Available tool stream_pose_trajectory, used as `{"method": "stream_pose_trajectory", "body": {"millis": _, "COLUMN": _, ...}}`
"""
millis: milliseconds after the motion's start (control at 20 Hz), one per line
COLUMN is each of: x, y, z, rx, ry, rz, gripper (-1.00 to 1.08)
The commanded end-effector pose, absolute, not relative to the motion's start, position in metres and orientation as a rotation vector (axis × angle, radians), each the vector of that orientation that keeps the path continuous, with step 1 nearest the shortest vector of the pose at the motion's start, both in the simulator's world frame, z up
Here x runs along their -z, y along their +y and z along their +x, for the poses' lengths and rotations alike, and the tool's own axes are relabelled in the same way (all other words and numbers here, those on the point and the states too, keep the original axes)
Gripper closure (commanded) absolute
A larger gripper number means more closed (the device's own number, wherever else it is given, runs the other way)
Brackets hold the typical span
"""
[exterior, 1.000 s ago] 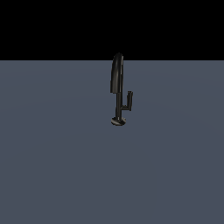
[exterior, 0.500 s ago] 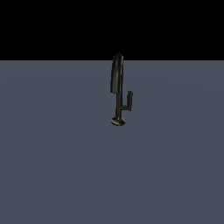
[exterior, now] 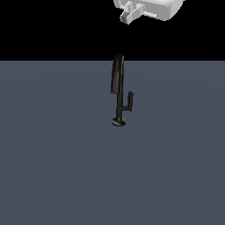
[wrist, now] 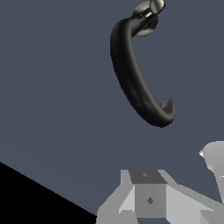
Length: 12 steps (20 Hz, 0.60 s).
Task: Turn on the faucet by rotating a designated handle.
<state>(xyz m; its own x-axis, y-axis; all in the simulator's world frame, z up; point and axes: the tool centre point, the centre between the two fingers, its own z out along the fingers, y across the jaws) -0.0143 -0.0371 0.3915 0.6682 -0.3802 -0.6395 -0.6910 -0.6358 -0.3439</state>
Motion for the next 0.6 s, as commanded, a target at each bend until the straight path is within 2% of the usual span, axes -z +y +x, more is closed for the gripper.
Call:
{"method": "stream_pose_trajectory", "body": {"millis": 0, "x": -0.38, "y": -0.042, "z": -0.001, "rx": -0.741, "ry": 0.864, "rz": -2.234, "gripper": 1.08}}
{"method": "stream_pose_trajectory", "body": {"millis": 550, "x": -0.317, "y": -0.064, "z": 0.052, "rx": -0.896, "ry": 1.034, "rz": -1.893, "gripper": 1.08}}
